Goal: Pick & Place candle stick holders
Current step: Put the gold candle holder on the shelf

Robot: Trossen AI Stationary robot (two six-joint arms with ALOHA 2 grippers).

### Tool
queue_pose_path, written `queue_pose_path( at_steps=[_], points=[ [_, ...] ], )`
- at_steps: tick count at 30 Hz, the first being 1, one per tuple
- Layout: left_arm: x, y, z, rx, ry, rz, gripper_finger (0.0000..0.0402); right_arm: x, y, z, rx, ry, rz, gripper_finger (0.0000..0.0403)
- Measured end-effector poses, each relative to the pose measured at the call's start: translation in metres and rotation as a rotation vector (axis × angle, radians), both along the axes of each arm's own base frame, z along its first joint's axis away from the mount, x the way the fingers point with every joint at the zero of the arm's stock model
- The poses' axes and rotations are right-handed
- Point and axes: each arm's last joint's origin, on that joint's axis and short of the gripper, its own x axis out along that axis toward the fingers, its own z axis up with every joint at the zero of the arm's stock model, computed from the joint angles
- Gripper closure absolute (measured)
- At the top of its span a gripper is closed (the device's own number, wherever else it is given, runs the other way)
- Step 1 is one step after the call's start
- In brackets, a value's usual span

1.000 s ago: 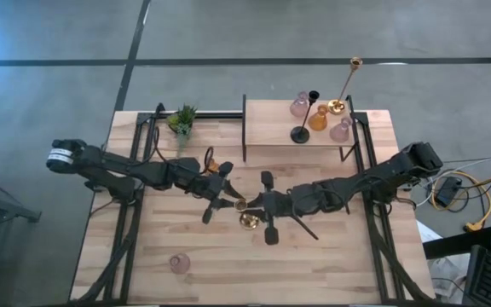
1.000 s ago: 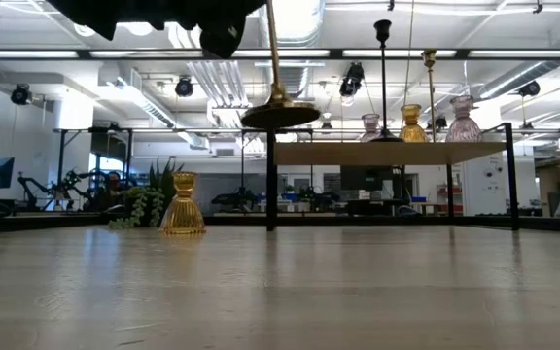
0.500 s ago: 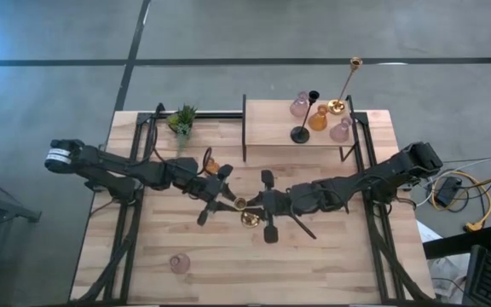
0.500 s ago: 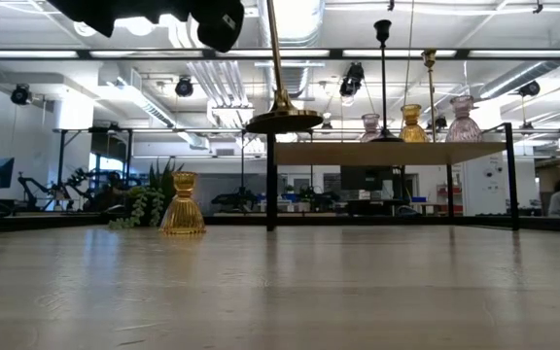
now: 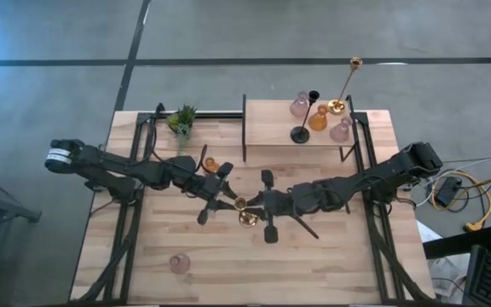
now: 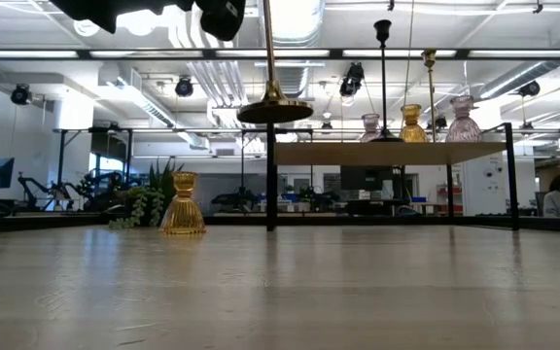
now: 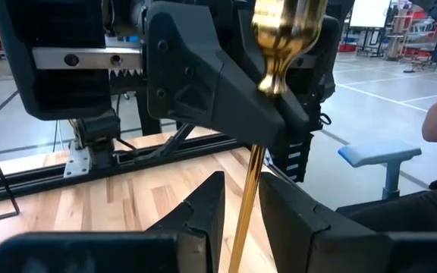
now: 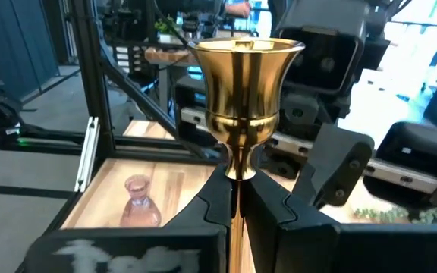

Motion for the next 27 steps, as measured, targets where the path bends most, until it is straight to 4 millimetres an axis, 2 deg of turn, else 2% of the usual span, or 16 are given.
queue_pose_path(
  at_steps=[27],
  points=[
    [0.0, 0.0, 0.008, 0.007, -0.093, -0.001, 0.0315, 0.004, -0.011, 0.007, -0.042, -0.078, -0.024, 0.0392]
  ],
)
